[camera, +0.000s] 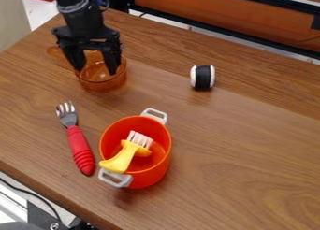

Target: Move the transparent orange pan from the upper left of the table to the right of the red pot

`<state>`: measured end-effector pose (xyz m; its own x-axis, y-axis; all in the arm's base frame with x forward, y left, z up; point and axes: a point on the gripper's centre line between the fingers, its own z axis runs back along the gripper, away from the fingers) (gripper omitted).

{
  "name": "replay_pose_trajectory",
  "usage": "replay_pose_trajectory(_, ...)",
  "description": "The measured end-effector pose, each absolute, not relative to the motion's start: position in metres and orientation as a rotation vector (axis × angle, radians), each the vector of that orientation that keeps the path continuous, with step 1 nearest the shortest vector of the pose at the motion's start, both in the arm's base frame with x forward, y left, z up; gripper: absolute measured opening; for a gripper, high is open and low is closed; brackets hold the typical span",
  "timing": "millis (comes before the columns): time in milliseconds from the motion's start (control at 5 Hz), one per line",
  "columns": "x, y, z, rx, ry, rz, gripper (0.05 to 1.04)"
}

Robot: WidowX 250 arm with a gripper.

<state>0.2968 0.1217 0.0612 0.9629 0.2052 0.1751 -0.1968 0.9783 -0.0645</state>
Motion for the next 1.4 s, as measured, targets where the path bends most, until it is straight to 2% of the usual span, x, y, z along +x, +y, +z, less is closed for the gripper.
replay_pose_trajectory(200, 0.31, 0.112, 0.062, -0.022, -0.236, 0.114, 0.999)
replay_pose_trajectory(400, 0.316, 0.107, 0.048, -0.015, -0.228, 0.097, 0.999)
replay_pose_trajectory(800, 0.322, 0.106, 0.023, 0.05, -0.22, 0.089, 0.999)
replay_pose_trajectory(1000, 0.323, 0.105, 0.015, 0.07, -0.206, 0.106, 0.956)
replay_pose_trajectory(1400, 0.327, 0.108, 0.014, 0.022, -0.188, 0.16, 0.409)
